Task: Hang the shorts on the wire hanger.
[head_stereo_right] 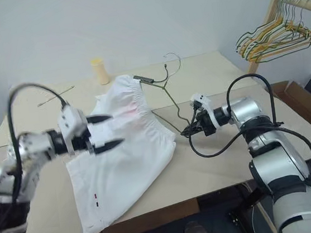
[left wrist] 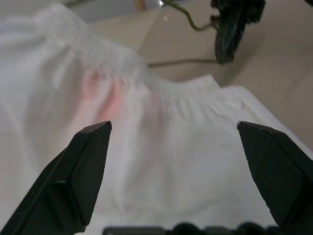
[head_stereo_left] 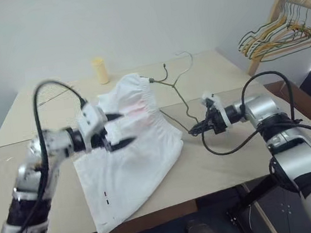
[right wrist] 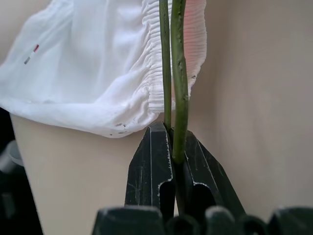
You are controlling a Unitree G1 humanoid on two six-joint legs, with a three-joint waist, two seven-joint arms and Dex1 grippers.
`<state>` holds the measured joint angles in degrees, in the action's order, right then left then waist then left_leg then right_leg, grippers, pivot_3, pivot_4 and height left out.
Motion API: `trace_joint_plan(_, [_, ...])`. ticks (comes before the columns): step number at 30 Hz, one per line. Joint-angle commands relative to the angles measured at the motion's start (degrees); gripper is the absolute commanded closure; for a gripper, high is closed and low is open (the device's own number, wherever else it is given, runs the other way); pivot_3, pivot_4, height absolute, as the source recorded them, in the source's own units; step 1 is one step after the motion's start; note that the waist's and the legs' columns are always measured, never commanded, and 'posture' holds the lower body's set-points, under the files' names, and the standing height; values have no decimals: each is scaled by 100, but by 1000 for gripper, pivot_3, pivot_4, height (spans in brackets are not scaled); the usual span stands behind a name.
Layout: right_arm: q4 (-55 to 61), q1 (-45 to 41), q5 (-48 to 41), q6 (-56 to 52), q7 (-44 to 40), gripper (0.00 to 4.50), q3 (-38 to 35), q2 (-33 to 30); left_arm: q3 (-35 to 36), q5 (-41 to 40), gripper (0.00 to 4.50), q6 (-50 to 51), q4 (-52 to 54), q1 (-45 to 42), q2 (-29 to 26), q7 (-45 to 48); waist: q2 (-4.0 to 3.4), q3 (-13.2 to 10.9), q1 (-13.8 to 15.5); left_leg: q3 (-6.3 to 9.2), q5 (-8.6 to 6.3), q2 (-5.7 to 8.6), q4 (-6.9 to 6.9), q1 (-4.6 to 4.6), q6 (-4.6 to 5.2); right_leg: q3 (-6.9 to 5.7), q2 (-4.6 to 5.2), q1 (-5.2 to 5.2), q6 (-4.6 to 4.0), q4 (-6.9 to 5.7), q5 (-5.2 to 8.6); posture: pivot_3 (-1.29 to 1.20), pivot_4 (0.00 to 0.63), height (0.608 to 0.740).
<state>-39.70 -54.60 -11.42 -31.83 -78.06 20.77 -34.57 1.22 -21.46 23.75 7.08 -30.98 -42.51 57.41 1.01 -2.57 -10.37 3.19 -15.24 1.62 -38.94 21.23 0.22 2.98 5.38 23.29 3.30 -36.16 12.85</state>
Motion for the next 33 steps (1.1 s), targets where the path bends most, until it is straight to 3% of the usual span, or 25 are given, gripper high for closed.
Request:
trace_joint_plan(1, [1269,198,122,49,220,4500,-154,-113,442,-374,26,-170,-739,-1088,-99,381,0,0,-20,2,0,0,-2,3,0,-2,1,2,1,1,0,-185,0,740])
trace_joint_plan(6, [2141,409,297,-309,577,4500,-89,-51,54,188,26,-764,-2217,-2206,-437,1115,-2,1,-229,1,0,13,-1,-1,1,2,5,2,4,-3,-1,-196,0,740])
trace_joint_plan(10, [2605,576,479,-201,654,4500,54,-86,-321,271,26,-962,-3206,-2560,-482,2259,-2,1,-313,5,1,24,0,-11,2,2,5,-7,5,-7,0,-192,0,740])
trace_joint_plan(12, [2852,627,605,-204,700,4500,143,-107,-716,723,26,-1411,-3618,-2634,-553,2662,-2,1,-324,5,1,26,-2,-10,2,2,6,-5,5,-8,0,-192,0,740])
trace_joint_plan(20, [3284,739,842,-311,730,4500,343,-107,-1164,1127,26,-1897,-4356,-3019,-411,3487,-2,1,-312,5,1,25,-2,7,3,3,10,12,8,-7,1,-201,0,740])
trace_joint_plan(26, [3320,747,892,-415,687,4500,424,-94,-1779,797,26,-1727,-4257,-2968,-590,3509,-2,1,-318,5,1,23,-4,5,4,4,11,11,10,-14,2,-201,0,740])
trace_joint_plan(33, [3361,741,985,-354,718,4500,511,-92,-2095,750,2284,-1681,-4370,-2888,-631,3509,-2,1,-312,5,1,24,-5,5,5,8,11,13,14,-16,3,-198,0,740])
